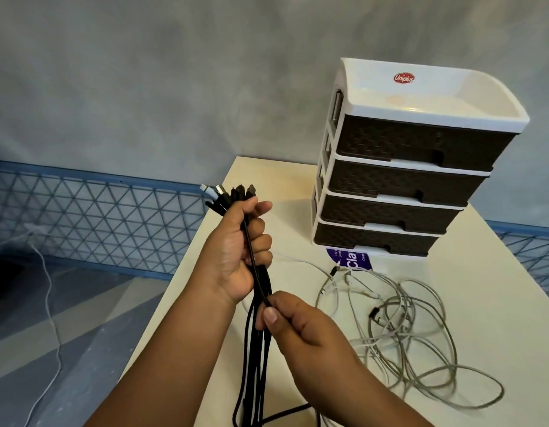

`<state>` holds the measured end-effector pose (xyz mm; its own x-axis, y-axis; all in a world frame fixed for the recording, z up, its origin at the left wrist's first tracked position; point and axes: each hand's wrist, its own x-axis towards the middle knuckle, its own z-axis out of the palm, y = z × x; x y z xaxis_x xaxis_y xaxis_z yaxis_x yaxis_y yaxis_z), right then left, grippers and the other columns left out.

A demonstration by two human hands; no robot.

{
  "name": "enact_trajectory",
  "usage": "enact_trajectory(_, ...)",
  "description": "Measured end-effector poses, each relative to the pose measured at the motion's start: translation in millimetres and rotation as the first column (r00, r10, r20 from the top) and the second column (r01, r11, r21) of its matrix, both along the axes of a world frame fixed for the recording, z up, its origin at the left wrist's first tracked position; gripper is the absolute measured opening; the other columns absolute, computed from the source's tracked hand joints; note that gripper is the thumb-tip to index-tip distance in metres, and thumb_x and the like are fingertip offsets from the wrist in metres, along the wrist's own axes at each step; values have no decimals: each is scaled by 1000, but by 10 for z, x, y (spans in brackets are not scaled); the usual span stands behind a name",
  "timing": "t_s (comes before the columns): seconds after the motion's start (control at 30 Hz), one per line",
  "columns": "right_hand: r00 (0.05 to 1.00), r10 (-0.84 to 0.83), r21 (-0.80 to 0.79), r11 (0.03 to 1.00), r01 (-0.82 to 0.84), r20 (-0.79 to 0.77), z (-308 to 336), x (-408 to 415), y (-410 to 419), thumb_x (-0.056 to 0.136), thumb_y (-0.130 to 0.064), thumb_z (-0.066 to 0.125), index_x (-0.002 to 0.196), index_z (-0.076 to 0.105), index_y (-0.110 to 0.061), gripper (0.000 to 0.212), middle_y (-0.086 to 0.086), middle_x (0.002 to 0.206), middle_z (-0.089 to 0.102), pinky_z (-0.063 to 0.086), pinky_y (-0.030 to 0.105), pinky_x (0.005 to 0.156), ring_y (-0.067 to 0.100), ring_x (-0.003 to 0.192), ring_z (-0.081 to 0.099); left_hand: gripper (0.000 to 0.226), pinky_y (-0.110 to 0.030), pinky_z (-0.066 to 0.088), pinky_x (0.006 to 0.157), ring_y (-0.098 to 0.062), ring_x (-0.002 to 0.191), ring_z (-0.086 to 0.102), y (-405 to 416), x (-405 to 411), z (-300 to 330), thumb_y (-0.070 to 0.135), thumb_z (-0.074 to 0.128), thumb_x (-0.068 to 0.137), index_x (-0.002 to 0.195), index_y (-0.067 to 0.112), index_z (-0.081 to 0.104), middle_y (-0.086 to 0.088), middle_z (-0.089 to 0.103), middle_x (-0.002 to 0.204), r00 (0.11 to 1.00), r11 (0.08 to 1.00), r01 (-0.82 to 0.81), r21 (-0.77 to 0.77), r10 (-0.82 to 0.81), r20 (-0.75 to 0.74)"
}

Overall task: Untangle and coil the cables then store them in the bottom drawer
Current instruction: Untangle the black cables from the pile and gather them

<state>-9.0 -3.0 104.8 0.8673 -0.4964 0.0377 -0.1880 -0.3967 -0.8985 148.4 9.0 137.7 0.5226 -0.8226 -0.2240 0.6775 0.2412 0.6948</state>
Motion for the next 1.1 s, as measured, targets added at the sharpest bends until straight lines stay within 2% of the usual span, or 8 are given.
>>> enact_trajectory(0.23,1000,-9,78,997,7,19,-109,21,-33,92,-45,40,88,57,-27,24,-14,53,42,31,27,58,5,53,36,35,-16,19,33,-3,34,18,-41,55,-39,33,45,98,65,20,43,9,25,50,1000,999,-22,-49,21,-17)
enact_trajectory(0.33,1000,4,229,973,-1,-10,-173,39,-96,98,-38,44,85,60,-20,27,-16,50,40,29,24,56,3,50,35,39,-17,23,34,-5,36,21,-78,59,-70,32,44,99,62,21,36,7,27,50,999,998,-32,-53,30,-39)
enact_trajectory(0.47,992,93,386,921,-52,-89,-176,-22,-181,99,-48,45,84,67,-10,46,-2,60,49,42,27,61,15,57,49,42,-18,40,47,-7,57,51,-86,84,-139,35,45,99,59,21,38,5,48,62,992,996,-31,-85,20,-121)
enact_trajectory(0.57,988,1,287,957,43,-152,-193,-121,-387,92,-55,41,88,73,-17,50,2,81,71,53,32,81,19,80,66,41,-16,46,45,-7,68,66,-40,150,-127,38,45,100,63,21,39,8,53,59,982,993,-3,-121,-20,-186)
enact_trajectory(0.7,920,-337,-82,942,327,-202,-304,-312,-786,98,-37,52,82,70,-21,29,1,77,71,55,42,78,14,73,67,35,-9,28,33,0,38,36,75,255,-55,42,42,99,71,23,45,9,37,48,986,977,75,-198,-103,-133)
enact_trajectory(0.87,772,-186,-337,941,-38,-607,-511,-316,-623,93,-42,58,85,65,-18,26,-1,81,65,47,30,68,18,77,61,29,-11,23,31,-3,34,29,135,341,-65,41,44,98,78,21,52,8,32,46,994,975,47,-216,-66,-82)
enact_trajectory(0.97,719,-247,-421,904,-70,-650,-718,-210,-368,90,-44,58,91,58,-19,25,0,91,60,40,29,67,20,86,57,30,-12,22,31,-4,34,27,143,366,-76,40,45,99,76,21,51,8,30,46,994,978,39,-205,-59,-94)
enact_trajectory(1.1,750,-354,-521,853,14,-559,-785,-192,-252,93,-31,47,92,55,-18,16,-1,95,59,38,29,64,22,87,58,30,-12,21,31,-4,34,26,167,370,-69,40,46,98,75,22,51,8,29,46,992,979,51,-199,-72,-103)
